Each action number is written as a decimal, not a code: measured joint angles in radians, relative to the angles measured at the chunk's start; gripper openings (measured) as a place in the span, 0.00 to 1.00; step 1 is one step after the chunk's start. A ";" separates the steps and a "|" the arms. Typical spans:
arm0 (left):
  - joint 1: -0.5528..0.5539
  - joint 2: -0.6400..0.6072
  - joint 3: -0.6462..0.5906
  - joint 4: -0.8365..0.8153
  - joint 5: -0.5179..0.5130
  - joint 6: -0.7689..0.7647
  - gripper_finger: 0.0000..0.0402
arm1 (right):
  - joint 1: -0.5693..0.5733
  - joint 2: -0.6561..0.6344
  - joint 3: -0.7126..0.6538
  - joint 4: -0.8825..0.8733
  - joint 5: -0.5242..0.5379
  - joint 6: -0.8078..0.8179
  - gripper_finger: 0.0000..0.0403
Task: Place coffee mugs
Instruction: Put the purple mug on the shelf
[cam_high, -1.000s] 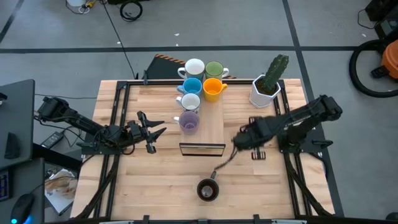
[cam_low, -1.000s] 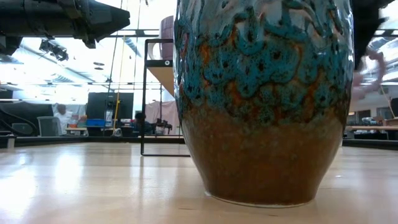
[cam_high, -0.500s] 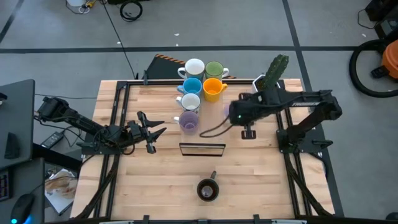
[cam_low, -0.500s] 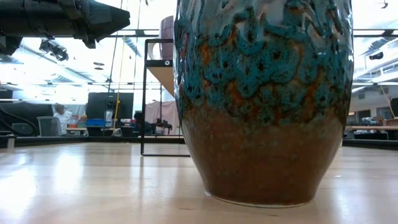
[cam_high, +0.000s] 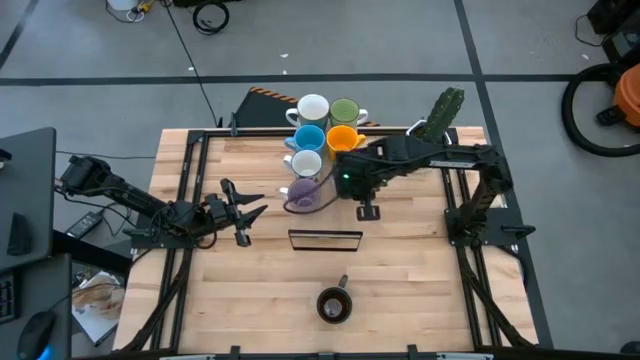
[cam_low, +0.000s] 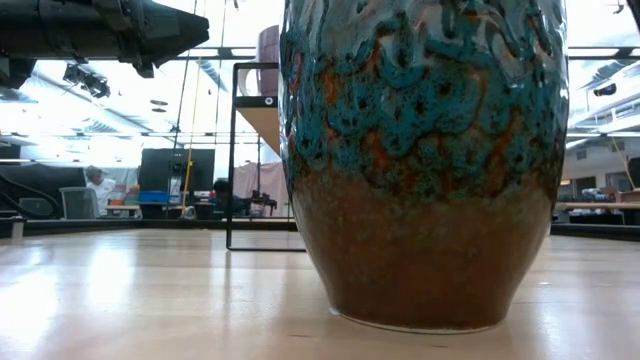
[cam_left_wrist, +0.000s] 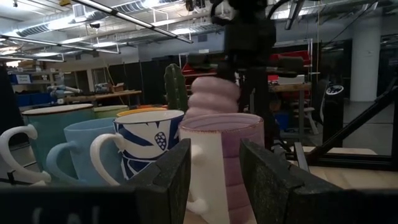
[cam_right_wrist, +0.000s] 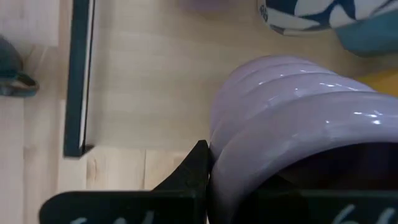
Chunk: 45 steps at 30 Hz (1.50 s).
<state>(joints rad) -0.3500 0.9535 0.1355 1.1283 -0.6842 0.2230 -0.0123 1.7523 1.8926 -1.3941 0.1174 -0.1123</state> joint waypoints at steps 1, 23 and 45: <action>0.000 0.000 0.000 0.000 0.000 0.000 0.35 | -0.012 0.015 0.012 0.001 -0.015 -0.004 0.08; 0.000 0.000 0.000 -0.003 0.000 0.005 0.35 | -0.110 0.096 0.056 0.007 -0.103 -0.073 0.09; 0.000 0.000 0.000 -0.003 0.000 0.005 0.35 | -0.110 0.095 0.056 0.083 -0.086 -0.063 0.23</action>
<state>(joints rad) -0.3500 0.9538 0.1356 1.1255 -0.6842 0.2283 -0.1223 1.8477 1.9484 -1.3108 0.0319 -0.1757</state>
